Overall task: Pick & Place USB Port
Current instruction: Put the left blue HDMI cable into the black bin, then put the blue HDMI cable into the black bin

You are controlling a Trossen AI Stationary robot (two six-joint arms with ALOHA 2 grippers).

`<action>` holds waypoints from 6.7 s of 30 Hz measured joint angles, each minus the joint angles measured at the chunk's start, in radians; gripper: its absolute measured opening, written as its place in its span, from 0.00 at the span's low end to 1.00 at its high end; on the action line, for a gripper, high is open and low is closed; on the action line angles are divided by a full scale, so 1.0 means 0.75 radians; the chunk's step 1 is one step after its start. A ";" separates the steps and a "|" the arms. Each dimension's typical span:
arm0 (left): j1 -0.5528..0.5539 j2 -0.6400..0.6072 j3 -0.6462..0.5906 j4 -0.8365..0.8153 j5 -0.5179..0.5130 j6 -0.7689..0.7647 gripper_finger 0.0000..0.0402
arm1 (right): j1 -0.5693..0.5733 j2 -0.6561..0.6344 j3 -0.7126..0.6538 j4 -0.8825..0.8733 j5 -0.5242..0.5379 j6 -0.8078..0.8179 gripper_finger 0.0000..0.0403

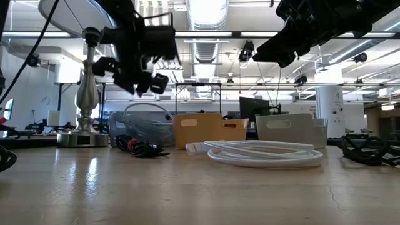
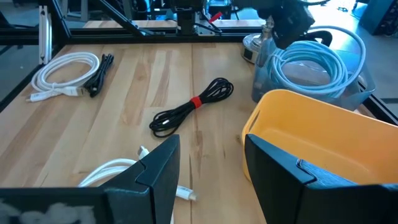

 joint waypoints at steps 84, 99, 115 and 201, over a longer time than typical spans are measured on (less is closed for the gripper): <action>0.159 0.123 0.040 0.382 0.717 0.741 0.27 | -0.001 0.000 0.000 0.003 0.000 -0.036 0.44; 0.039 0.071 0.062 0.392 0.709 0.783 0.27 | 0.000 0.000 0.000 -0.012 0.000 -0.035 0.44; -0.286 -0.031 0.063 0.398 0.697 0.841 0.27 | 0.097 0.001 0.000 -0.223 0.002 0.181 0.44; -0.600 -0.184 0.060 0.447 0.831 0.874 0.27 | 1.062 0.003 -0.234 -0.552 0.095 0.764 0.04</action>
